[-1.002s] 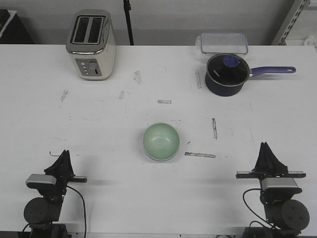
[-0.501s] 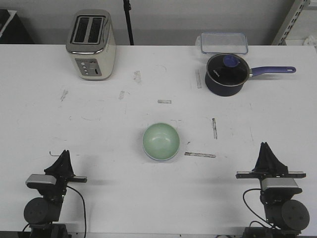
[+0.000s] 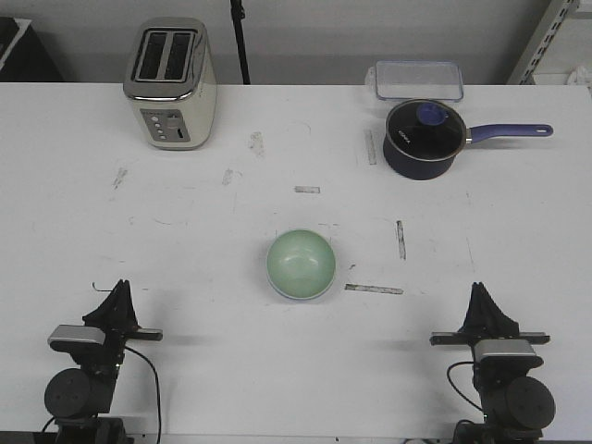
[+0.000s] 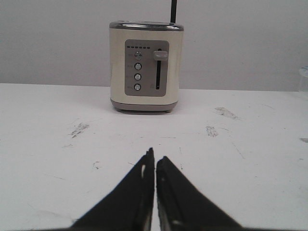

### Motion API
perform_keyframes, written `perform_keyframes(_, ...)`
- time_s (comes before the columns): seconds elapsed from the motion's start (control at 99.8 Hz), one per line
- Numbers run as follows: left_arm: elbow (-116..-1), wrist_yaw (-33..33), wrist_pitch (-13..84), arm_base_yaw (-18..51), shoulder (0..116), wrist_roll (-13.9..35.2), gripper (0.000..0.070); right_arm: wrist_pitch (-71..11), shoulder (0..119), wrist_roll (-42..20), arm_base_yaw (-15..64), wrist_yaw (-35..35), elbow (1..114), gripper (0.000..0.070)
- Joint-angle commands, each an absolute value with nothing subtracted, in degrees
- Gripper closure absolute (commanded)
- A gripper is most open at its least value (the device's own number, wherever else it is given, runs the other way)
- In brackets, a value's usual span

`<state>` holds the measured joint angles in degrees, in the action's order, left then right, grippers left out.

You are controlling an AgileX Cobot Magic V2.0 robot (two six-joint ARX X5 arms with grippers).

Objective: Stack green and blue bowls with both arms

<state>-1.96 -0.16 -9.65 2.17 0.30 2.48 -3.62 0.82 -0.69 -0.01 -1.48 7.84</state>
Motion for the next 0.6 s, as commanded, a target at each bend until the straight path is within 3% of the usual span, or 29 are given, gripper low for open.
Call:
perform_keyframes(0.0, -0.67, -0.45, -10.37, 2.28, 0.19, 2.81, 0.0698, -2.72, 0.1, -2.13, 0.12, -1.52, 6.68, 0.0685)
perform_keyframes(0.241, -0.67, -0.45, -10.37, 2.28, 0.19, 2.81, 0.0699, -1.98, 0.08, -2.15, 0.14, -1.39, 3.7, 0.0685)
perform_keyframes(0.361, -0.67, -0.45, -10.37, 2.28, 0.19, 2.81, 0.0699, 4.21, 0.08, -2.26, 0.14, -1.41, 0.54, 0.0685)
perform_keyframes(0.591, -0.67, -0.45, -10.35, 2.28, 0.19, 2.81, 0.0698, 3.86, 0.08, -2.13, 0.14, -0.97, 0.73, 0.0685)
